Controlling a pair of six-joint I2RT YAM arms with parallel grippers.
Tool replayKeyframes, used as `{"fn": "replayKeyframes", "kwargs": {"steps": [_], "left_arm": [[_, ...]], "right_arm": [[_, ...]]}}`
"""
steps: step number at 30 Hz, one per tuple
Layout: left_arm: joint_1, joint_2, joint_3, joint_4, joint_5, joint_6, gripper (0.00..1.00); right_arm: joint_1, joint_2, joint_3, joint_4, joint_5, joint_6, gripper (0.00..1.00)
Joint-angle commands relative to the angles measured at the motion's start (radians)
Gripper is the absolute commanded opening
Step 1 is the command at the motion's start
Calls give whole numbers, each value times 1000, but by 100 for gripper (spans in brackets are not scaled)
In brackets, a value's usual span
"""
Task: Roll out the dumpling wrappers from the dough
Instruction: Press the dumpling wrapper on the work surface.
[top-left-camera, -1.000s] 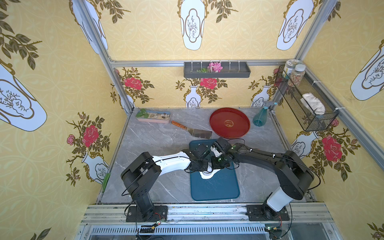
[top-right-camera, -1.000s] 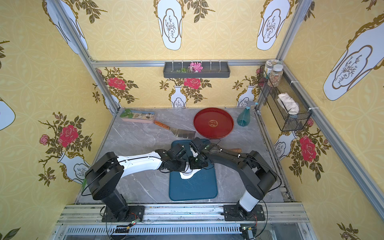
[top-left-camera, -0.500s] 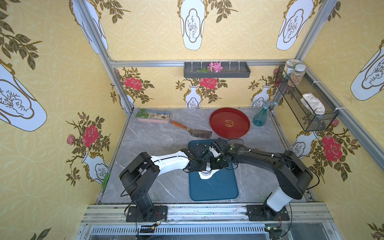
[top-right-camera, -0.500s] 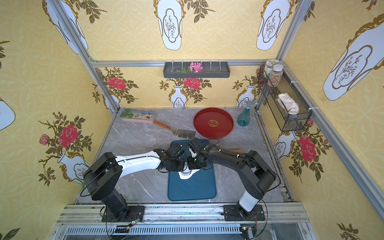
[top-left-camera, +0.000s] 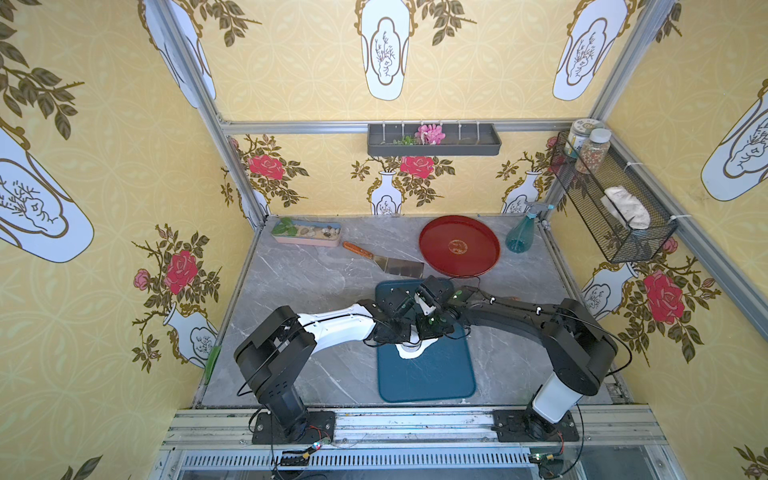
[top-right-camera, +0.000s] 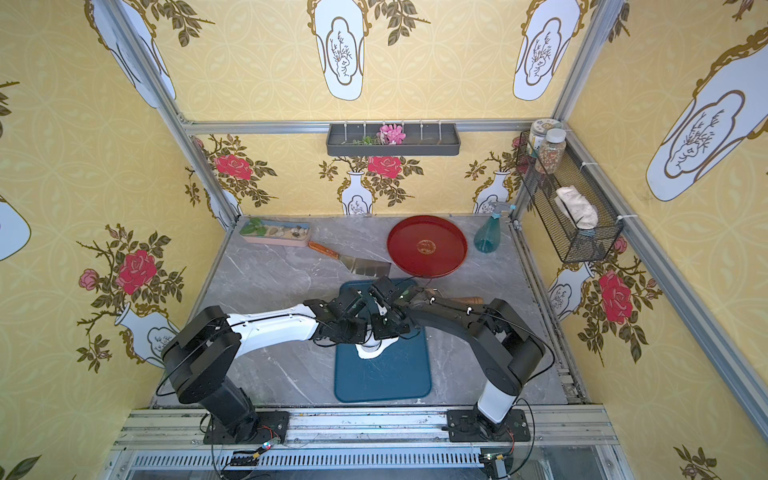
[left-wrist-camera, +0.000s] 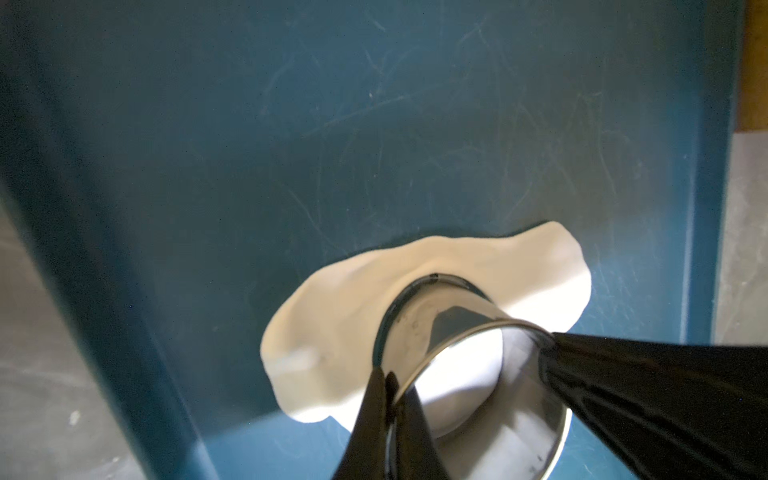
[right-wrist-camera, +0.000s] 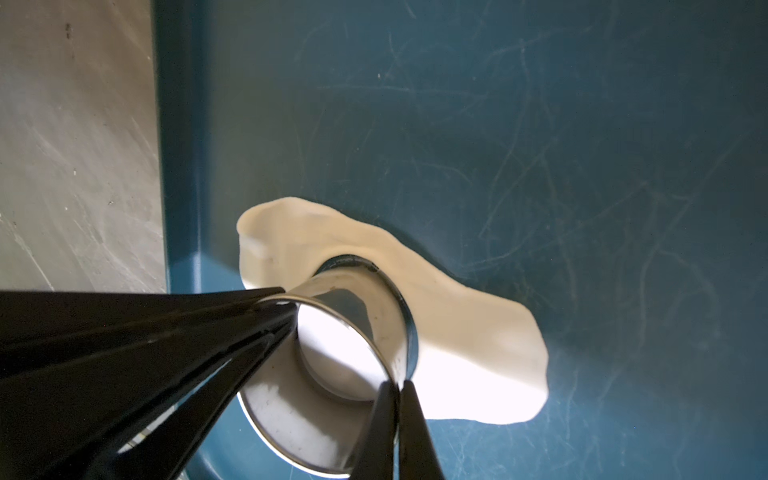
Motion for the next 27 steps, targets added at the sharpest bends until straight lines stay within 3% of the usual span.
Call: {"fn": "replayKeyframes", "kwargs": {"steps": [1, 8, 18, 27], "left_arm": [[0, 16, -12, -252, 2, -10, 0], [-21, 37, 20, -247, 9, -6, 0], [-13, 17, -22, -258, -11, -6, 0], [-26, 14, 10, -250, 9, -10, 0]], "right_arm": [[-2, 13, -23, -135, 66, 10, 0], [-50, -39, -67, -151, 73, -2, 0], [12, 29, -1, -135, 58, 9, 0], [-17, -15, -41, -150, 80, 5, 0]]}}
